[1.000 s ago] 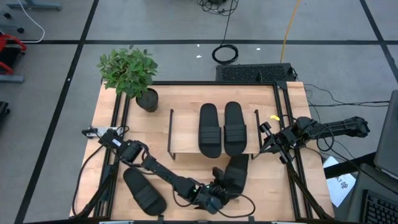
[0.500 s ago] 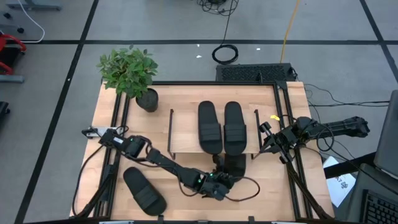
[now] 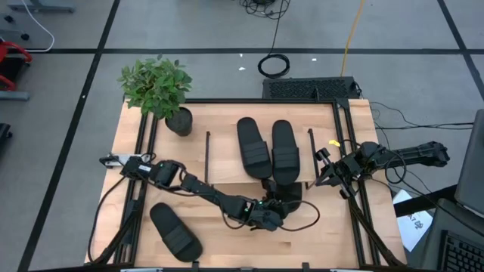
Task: Pick and place slides into the shelf
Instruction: Put the black slide under the shelf
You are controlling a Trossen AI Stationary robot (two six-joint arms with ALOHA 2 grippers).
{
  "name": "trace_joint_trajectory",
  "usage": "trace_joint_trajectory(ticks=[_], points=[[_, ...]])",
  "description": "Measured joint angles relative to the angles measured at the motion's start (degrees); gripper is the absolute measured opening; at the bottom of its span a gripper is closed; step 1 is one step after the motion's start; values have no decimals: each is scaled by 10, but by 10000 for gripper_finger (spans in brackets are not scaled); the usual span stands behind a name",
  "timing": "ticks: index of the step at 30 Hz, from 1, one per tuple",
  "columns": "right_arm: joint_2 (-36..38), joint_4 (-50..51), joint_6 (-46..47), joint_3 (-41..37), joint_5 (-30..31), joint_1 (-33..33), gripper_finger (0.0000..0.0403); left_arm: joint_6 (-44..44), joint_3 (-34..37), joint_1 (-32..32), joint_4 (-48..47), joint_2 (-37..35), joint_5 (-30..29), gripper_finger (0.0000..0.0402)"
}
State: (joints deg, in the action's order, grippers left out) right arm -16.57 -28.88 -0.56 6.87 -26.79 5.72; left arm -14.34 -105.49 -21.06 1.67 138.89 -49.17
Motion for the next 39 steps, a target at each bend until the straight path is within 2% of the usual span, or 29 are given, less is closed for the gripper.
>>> trace_joint_trajectory(ticks=[4, 8, 11, 19, 24, 28, 33, 39], points=[[0, 0, 0, 0, 0, 0, 0, 9, 0, 4, -1, 0, 24, 0], [0, 0, 0, 0, 0, 0, 0, 2, 0, 2, -3, -1, 113, 5], [0, 0, 1, 0, 0, 0, 0, -10, 0, -5, -3, 0, 145, 29], [0, 0, 1, 0, 0, 0, 0, 0, 0, -17, 0, 0, 131, 139], [0, 0, 1, 0, 0, 0, 0, 26, 0, -17, -1, 0, 132, 187], [0, 0, 1, 0, 0, 0, 0, 20, 0, -21, 0, 0, 131, 206], [0, 0, 0, 0, 0, 0, 0, -22, 0, -32, 18, 0, 114, 211], [0, 0, 3, 0, 0, 0, 0, 8, 0, -21, -22, 0, 117, 212]])
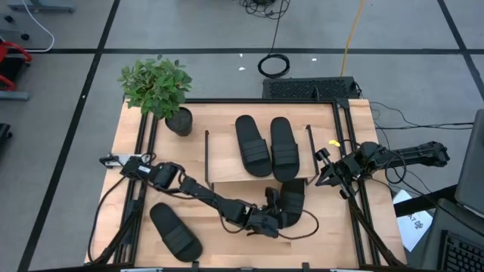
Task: Pick and place slides into the shelf
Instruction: Put the black slide under the shelf
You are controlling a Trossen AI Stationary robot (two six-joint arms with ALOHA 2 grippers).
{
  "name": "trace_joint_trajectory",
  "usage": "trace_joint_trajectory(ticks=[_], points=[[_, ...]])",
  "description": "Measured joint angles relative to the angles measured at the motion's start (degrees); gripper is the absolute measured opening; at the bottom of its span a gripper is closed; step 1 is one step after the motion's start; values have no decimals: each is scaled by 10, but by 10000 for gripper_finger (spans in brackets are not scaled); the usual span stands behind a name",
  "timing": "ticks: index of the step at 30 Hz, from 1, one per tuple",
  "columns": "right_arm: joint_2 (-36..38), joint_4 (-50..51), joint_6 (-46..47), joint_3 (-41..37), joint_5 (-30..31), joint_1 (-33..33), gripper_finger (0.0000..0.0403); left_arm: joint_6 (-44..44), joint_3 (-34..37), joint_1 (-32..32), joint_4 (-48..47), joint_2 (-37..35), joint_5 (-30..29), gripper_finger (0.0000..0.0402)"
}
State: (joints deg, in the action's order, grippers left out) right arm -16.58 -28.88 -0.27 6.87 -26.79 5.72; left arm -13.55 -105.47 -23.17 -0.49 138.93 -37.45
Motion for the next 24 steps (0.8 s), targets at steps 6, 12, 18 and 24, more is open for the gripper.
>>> trace_joint_trajectory(ticks=[6, 12, 18, 24], points=[[0, 0, 0, 0, 0, 0, 0, 25, 0, 2, -24, 0, 24, 212], [0, 3, 8, 0, -2, 0, 0, -36, 0, -28, -2, -11, 16, 212], [0, 5, 11, 0, -2, 0, 0, -123, 0, -88, -6, -74, -58, 212], [0, 4, 17, 0, -1, 0, 0, -100, 0, -138, -151, -164, -198, 212]])
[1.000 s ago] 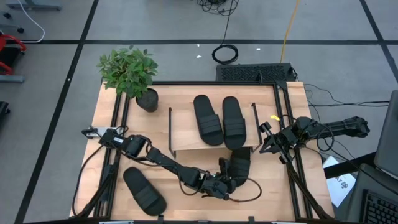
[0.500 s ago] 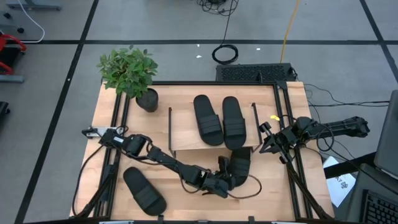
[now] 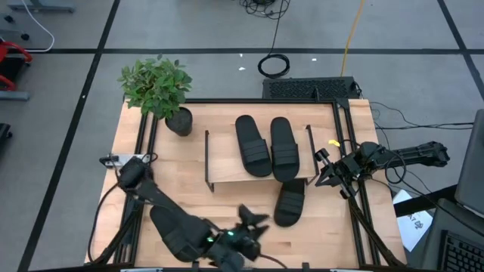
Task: Pick and place slides into the shelf
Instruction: Put the black slide under the shelf
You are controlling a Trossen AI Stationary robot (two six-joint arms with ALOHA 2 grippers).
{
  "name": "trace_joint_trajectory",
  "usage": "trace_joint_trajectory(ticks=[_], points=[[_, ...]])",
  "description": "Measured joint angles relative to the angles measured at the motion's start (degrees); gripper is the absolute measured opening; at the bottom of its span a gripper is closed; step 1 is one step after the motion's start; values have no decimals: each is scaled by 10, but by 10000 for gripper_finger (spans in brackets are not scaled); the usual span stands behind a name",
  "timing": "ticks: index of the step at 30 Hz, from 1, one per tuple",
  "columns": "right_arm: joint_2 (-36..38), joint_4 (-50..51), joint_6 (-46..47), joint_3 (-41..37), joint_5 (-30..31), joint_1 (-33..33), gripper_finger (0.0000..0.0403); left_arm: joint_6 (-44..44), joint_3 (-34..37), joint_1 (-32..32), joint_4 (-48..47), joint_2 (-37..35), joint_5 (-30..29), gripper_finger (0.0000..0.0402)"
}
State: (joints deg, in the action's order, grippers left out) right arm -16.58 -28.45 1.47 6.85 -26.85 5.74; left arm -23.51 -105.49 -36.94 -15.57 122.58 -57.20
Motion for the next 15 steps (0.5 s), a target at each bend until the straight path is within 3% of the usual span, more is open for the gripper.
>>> trace_joint_trajectory(ticks=[7, 13, 14, 15], points=[[0, 0, -7, 0, 31, 0, 0, 297, 0, -11, -343, -76, -148, 211], [0, 6, -5, 2, 105, 0, 0, 767, 0, -24, -748, -109, -240, 211], [0, 11, -1, 8, 106, 0, 0, 812, 9, -28, -745, -114, -252, 211], [0, 13, 5, 15, 105, 0, 0, 795, 31, -31, -718, -127, -268, 211]])
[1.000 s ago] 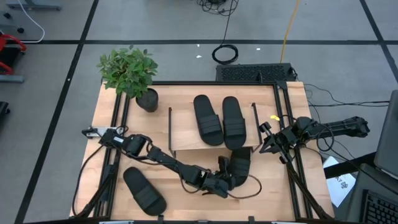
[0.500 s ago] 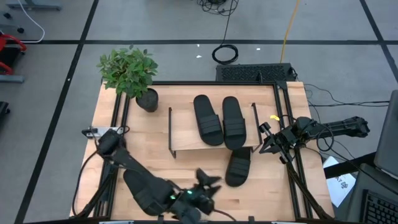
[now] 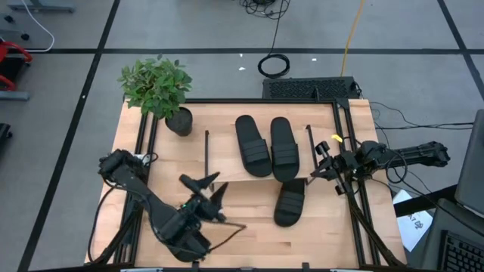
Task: Pick and place slides into the shelf
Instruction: Put the black slide under the shelf
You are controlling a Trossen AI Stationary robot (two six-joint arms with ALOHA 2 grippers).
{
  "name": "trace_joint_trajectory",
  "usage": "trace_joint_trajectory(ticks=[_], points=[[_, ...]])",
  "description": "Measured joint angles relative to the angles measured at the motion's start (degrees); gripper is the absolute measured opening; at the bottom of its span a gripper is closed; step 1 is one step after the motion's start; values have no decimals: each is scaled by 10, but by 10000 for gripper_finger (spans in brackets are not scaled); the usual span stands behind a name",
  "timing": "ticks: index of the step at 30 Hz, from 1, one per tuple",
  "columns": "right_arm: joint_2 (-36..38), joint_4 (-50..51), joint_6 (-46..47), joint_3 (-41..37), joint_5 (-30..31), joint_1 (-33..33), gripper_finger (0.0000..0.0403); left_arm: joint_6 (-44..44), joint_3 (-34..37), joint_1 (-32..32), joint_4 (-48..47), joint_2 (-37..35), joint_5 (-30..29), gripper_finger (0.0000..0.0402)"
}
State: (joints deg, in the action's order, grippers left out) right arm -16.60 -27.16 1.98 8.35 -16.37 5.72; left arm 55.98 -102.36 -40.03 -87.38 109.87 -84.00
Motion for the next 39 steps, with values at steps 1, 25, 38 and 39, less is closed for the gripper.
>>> trace_joint_trajectory(ticks=[1, 25, 38, 39], points=[[0, 2, 7, 6, 0, 0, 0, -21, 20, -12, 16, -15, -4, 211], [-6, 86, -1, 43, -2, 0, 0, -339, 247, 38, 408, -171, 359, 211], [-6, 86, 3, 43, -3, 0, 0, -848, 197, 113, 710, -212, 586, 211], [-6, 86, 3, 43, -3, 0, 0, -848, 195, 125, 711, -225, 589, 211]])
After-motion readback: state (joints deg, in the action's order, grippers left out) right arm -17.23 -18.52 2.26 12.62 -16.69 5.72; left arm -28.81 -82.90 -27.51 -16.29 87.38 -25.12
